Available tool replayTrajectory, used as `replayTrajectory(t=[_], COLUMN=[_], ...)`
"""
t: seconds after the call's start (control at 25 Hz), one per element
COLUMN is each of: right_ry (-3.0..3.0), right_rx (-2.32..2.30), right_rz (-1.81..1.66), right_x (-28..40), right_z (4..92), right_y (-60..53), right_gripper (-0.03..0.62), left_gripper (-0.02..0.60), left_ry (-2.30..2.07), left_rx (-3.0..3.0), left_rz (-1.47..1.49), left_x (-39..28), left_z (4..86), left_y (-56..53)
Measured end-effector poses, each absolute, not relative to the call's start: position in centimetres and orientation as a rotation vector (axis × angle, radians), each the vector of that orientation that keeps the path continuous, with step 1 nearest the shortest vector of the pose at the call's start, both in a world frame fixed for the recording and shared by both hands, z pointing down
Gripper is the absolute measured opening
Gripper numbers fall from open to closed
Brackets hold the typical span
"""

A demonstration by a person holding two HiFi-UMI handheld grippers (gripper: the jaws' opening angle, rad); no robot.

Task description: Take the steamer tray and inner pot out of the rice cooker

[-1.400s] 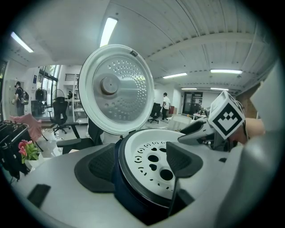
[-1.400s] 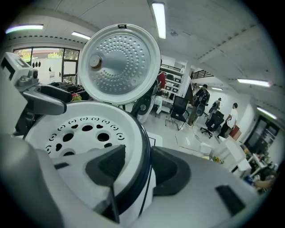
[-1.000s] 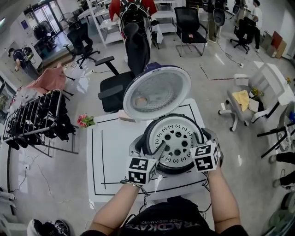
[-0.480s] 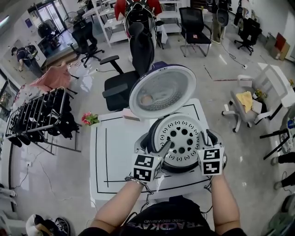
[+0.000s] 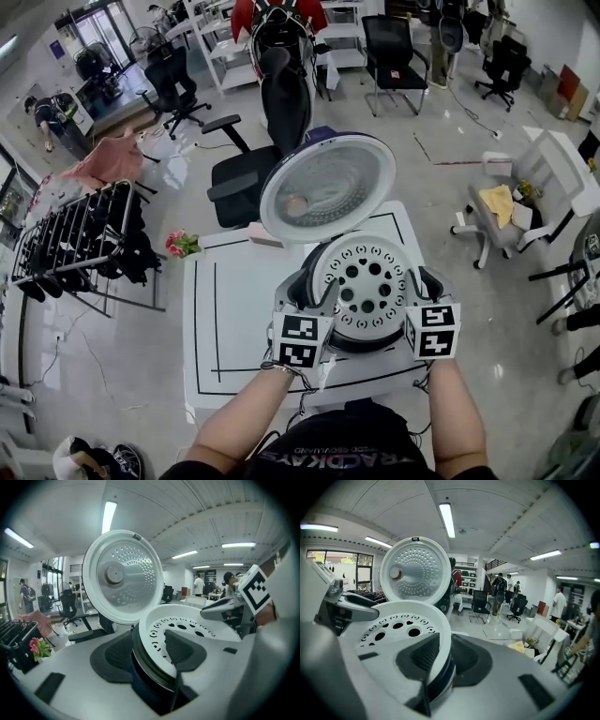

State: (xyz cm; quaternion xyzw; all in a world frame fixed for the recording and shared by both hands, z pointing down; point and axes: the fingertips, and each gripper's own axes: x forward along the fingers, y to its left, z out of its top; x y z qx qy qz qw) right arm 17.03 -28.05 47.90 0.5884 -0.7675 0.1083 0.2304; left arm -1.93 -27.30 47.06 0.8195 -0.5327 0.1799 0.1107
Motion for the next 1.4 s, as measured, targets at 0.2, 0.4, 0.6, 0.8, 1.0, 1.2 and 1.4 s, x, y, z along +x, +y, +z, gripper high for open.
replayTrajectory(t=[0.2, 0.4, 0.6, 0.8, 1.0, 1.2, 1.4], right_ry=[-2.116, -2.13, -2.145, -2.158, -2.206, -2.25, -2.294], right_rx=[1.631, 1.649, 1.672, 1.687, 1.71, 1.756, 1.788], right_rz=[0.309, 0.31, 0.331, 0.349, 0.429, 0.472, 0.418], right_x=[17.0, 17.1, 17.1, 17.2, 17.3, 17.5, 17.0], right_z=[48.0, 48.2, 48.0, 47.9, 48.0, 46.8, 44.0], right_y=[-28.0, -27.8, -27.9, -27.9, -28.0, -27.7, -27.2], right_gripper=[0.078, 0.078, 0.077, 0.074, 0.069, 0.061, 0.058], left_gripper=[0.189, 0.19, 0.172, 0.12, 0.1, 0.091, 0.089], left_ry=[-1.62, -1.646, -1.641, -1.656, -1.702, -1.728, -1.752], left_rx=[2.4, 2.422, 2.433, 2.411, 2.395, 2.393, 2.408], left_rz=[0.546, 0.544, 0.568, 0.556, 0.521, 0.449, 0.359], left_x=[-2.4, -2.3, -2.2, -2.0, -2.1, -2.1, -2.7], left_z=[46.6, 46.3, 46.2, 46.2, 45.6, 44.3, 42.2], left_y=[-27.3, -27.3, -27.4, -27.5, -27.7, -27.0, -26.3])
